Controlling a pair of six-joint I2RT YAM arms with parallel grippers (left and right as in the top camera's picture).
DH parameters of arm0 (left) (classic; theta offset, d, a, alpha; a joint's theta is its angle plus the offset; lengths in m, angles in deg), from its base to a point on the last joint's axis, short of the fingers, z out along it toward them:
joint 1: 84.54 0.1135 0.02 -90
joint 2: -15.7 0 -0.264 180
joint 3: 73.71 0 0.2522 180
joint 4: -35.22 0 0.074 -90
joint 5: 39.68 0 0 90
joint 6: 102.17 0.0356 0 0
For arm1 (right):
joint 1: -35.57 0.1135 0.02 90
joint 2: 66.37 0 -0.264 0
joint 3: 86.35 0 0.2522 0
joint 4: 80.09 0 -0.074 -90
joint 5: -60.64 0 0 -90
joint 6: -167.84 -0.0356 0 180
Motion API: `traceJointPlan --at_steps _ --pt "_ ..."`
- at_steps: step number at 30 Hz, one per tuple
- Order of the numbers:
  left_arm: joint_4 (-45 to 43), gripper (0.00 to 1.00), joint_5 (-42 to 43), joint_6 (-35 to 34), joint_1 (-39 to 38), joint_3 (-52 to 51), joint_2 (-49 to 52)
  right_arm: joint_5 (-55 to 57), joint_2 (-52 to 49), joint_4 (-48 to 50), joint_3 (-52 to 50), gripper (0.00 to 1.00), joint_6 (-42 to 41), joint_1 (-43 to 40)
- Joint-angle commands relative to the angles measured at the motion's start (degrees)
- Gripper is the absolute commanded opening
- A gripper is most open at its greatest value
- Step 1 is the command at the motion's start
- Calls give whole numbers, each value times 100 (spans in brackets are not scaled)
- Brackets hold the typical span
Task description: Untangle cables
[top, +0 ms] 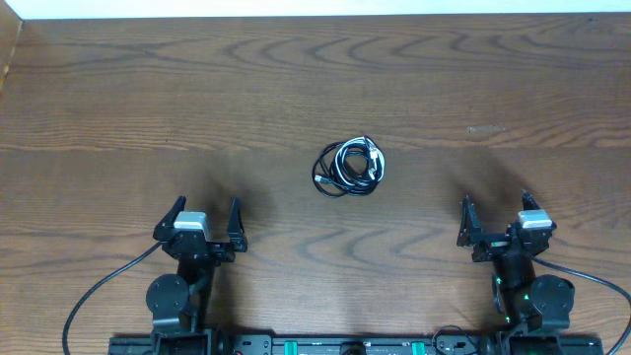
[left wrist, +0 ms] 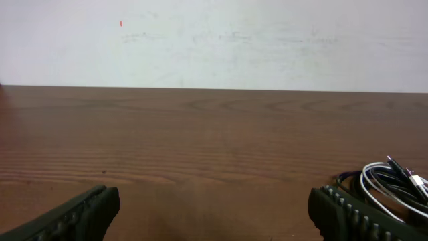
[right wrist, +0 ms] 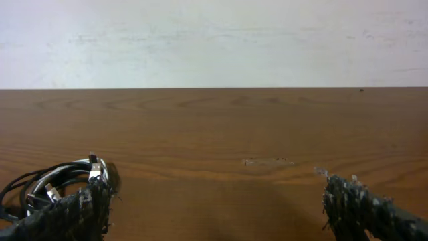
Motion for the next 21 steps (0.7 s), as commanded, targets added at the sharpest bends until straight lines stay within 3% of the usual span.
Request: traceJointPlan --at_steps 1,12,18,21 --pt "205 95 -11 79 17 -98 -35 61 31 -22 -15 99 72 46" --pt "205 95 -11 79 17 -98 -35 -24 31 149 -15 99 2 48" --pt "205 95 -11 79 17 -98 -35 -2343 31 634 -15 99 -1904 46" --pt "205 95 -11 79 17 -98 -35 -2785 31 1565 -13 99 -2120 46"
